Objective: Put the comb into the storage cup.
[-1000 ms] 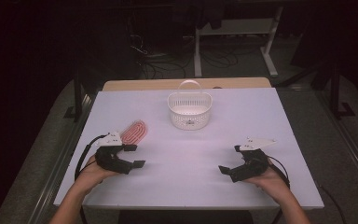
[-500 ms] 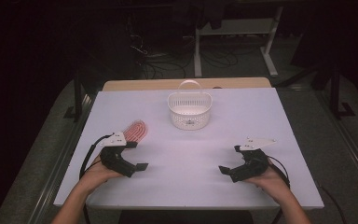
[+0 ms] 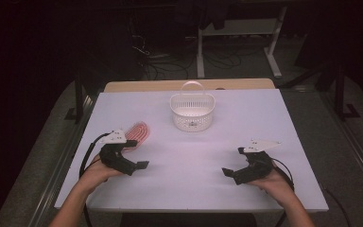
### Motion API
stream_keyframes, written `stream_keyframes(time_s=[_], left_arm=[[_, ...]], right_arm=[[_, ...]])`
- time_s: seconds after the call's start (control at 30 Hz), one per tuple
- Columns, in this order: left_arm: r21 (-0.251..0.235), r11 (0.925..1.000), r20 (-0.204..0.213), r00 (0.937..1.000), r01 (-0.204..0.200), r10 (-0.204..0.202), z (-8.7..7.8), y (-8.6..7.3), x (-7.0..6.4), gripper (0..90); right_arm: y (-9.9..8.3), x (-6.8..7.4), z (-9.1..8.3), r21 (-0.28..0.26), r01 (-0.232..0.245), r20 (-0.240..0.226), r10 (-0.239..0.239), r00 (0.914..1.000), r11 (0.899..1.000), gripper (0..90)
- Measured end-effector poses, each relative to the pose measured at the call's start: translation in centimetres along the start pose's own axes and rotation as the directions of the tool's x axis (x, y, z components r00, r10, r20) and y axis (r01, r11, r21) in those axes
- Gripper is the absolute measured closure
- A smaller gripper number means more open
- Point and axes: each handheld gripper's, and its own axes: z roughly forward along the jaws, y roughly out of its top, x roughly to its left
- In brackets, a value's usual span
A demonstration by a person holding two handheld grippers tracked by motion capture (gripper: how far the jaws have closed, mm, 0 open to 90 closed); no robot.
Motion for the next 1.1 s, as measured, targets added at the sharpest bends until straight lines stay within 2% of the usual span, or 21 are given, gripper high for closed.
stream_keyframes(time_s=[0.07, 0.17, 0.2, 0.3, 0.53, 1.0, 1.1], left_arm=[[-0.009, 0.9999, 0.006, 0.9999, 0.011, -0.011, -0.2, 0.5, 0.2, 0.0], [-0.007, 1.0000, 0.003, 1.0000, 0.004, -0.004, -0.2, 0.9, 0.3, 0.0], [-0.010, 0.9999, -0.007, 0.9999, -0.014, 0.014, -0.2, 1.3, 0.3, 0.0], [-0.004, 0.9996, -0.011, 0.9995, -0.029, 0.028, -0.3, 1.9, 0.4, 0.0], [-0.002, 0.9993, -0.017, 0.9992, -0.036, 0.036, -0.5, 3.0, 0.8, 0.0], [-0.008, 0.9992, -0.026, 0.9990, -0.038, 0.038, -0.5, 4.3, 1.6, 0.0], [-0.015, 0.9990, -0.046, 0.9981, -0.041, 0.040, -0.4, 4.2, 1.8, 0.0]], right_arm=[[0.0, 0.0, -0.1, -0.001, -0.003, 0.000, 0.003, 1.0000, 1.000, 0.0], [0.0, 0.0, -0.1, -0.003, -0.004, 0.000, 0.004, 1.0000, 1.000, 0.0], [0.0, 0.0, -0.1, -0.003, -0.004, 0.000, 0.004, 1.0000, 1.000, 0.0], [0.0, 0.0, -0.1, -0.003, -0.004, 0.000, 0.004, 1.0000, 1.000, 0.0], [0.0, 0.0, -0.1, -0.004, -0.003, 0.001, 0.003, 1.0000, 1.000, 0.0], [0.0, -0.1, -0.1, -0.006, -0.005, 0.000, 0.005, 1.0000, 1.000, 0.0], [0.0, -0.1, -0.1, -0.005, -0.004, 0.000, 0.004, 1.0000, 1.000, 0.0]])
